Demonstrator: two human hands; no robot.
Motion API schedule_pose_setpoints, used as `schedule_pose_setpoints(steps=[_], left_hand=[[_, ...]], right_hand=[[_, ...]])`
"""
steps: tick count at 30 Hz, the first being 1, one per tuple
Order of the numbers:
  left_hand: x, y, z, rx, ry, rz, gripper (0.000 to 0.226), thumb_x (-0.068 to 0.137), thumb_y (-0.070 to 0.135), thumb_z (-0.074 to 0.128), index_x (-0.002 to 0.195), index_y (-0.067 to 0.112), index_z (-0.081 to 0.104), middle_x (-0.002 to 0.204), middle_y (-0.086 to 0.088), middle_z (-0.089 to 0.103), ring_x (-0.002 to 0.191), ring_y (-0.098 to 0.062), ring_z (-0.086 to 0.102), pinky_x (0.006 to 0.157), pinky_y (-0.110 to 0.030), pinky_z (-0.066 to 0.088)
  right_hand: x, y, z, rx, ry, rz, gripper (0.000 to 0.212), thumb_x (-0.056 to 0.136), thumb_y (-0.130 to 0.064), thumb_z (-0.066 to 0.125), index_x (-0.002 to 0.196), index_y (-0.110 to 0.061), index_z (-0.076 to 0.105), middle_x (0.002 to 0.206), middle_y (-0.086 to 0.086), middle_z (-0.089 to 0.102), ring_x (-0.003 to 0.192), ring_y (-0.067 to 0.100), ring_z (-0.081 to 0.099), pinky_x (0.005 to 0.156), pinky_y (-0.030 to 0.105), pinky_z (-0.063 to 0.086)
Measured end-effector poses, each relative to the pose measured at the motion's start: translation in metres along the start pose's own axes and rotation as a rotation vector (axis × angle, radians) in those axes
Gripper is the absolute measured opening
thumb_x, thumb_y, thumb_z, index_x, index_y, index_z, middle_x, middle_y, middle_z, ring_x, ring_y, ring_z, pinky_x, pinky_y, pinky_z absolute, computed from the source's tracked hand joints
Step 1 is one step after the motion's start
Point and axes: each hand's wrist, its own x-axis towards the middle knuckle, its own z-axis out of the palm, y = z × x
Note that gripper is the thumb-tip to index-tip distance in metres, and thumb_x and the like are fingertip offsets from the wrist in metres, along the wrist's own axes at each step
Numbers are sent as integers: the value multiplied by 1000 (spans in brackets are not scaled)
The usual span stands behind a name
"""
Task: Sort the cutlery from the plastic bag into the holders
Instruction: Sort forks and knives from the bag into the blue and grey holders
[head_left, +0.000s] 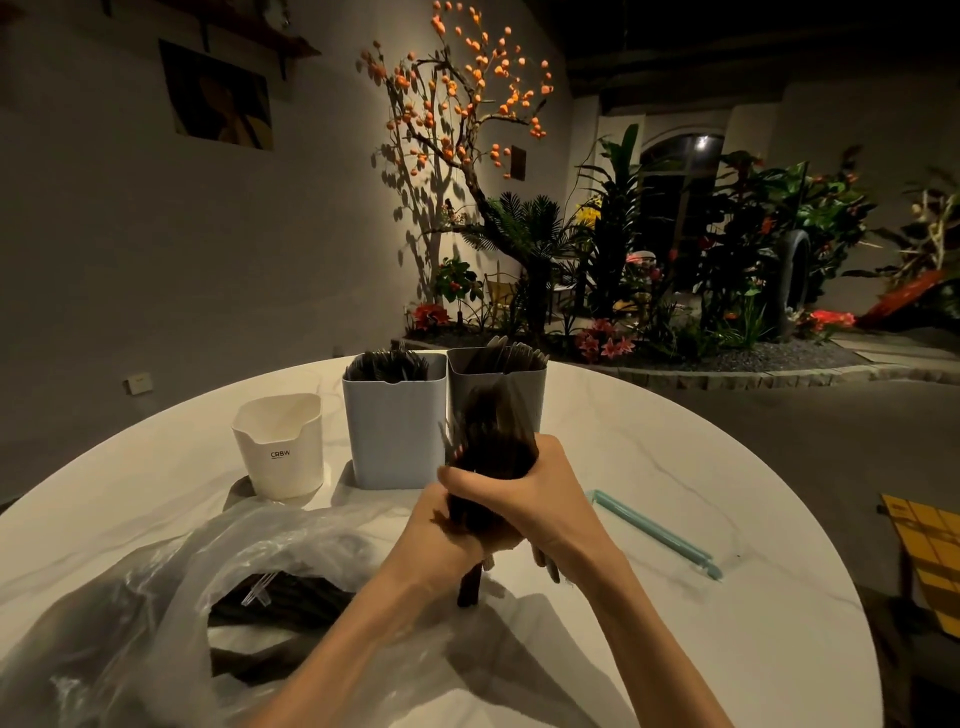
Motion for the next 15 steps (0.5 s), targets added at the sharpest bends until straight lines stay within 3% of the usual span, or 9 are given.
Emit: schedule_pose_setpoints(steps=[2, 4, 6, 8, 10, 12, 13, 15], left_hand=[[-4, -6, -2, 3, 55, -69, 41, 90, -8, 66, 111, 24, 51, 92, 12, 61, 76, -2, 60, 65, -12, 55], [-4, -10, -4, -78, 41, -175, 33, 91, -1, 68, 111, 23, 57, 87, 8, 66, 75, -7, 65, 65, -18, 57], [0, -11, -1, -119, 2, -207, 15, 94, 7, 68, 106, 13, 62, 68, 2, 71, 63, -16, 72, 60, -28, 60], [-1, -9, 2, -134, 3, -198, 9, 96, 8, 64, 93, 15, 58, 50, 3, 63, 46, -15, 64, 50, -28, 55], [-4, -3, 2, -159, -7, -120, 12, 98, 6, 60, 89, 13, 60, 50, -2, 57, 44, -17, 54, 48, -31, 49], [-6, 2, -2, -159, -3, -4, 11, 97, 9, 62, 87, 11, 65, 53, -5, 55, 45, -16, 50, 46, -30, 45], [-7, 5, -4, -205, 22, 21, 5, 94, 14, 68, 90, 11, 67, 54, -7, 56, 44, -17, 50, 45, -30, 45], [-7, 10, -7, -273, 62, 53, 21, 84, 25, 77, 96, 10, 68, 54, -9, 57, 42, -18, 51, 44, -29, 45]], right_hand=[[0, 1, 2, -53, -26, -16, 26, 71, -33, 90, 87, -27, 70, 76, -18, 70, 82, 0, 69, 66, 14, 55], [0, 2, 2, -45, -10, -26, 35, 65, -43, 90, 90, -32, 68, 80, -22, 69, 84, -1, 69, 67, 12, 55], [0, 4, 1, -16, 20, -19, 33, 63, -45, 88, 86, -34, 66, 78, -26, 68, 83, -5, 68, 65, 9, 52], [-1, 4, 3, -6, 24, -53, 27, 68, -38, 89, 85, -33, 68, 77, -24, 70, 83, -5, 69, 66, 10, 52], [-2, 0, 2, 69, 26, -103, 25, 70, -31, 89, 89, -29, 72, 82, -11, 75, 84, 3, 72, 69, 14, 55], [-3, -7, -2, 232, 59, -119, 26, 72, -33, 81, 95, -27, 72, 75, 4, 74, 74, 6, 73, 66, 13, 54], [-2, -8, -5, 311, 100, -96, 26, 75, -37, 75, 97, -25, 72, 64, 5, 70, 62, 5, 69, 59, 12, 50], [1, -6, -8, 411, 213, -15, 31, 83, -47, 63, 93, -21, 74, 46, -5, 49, 43, 3, 48, 48, 14, 38]])
